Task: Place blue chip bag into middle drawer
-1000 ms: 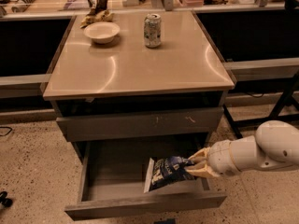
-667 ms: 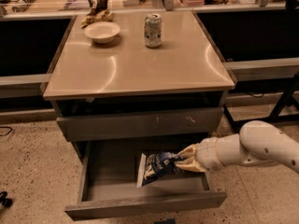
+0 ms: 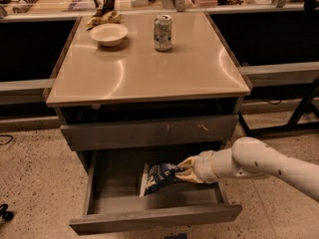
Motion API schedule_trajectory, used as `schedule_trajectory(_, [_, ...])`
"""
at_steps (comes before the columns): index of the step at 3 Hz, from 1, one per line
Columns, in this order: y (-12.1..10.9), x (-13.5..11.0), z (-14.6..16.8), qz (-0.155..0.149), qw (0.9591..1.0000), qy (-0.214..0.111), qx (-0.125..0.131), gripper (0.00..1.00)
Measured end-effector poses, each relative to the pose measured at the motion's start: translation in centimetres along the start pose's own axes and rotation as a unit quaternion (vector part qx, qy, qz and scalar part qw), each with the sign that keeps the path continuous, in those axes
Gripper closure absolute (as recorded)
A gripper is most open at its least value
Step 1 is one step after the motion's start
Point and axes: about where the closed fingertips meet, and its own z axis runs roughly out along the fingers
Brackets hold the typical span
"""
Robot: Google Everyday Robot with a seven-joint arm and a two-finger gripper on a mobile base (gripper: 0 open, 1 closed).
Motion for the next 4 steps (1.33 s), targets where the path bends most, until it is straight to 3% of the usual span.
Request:
schedule_trajectory(1, [0.3,2.2,3.0,-0.005,0.9997,0.023,-0.002,1.00])
schedule_trajectory(2, [-0.3,3.6,6.3,-0.029,0.9988,0.038,-0.012,1.00])
schedule_trajectory(3, [-2.0,4.3,9.3,-0.050,0.9975,0.046,-0.018,1.00])
schedule_trajectory(4, [-2.1,4.1,9.6,-0.051,0.9974,0.046,-0.020,0.81])
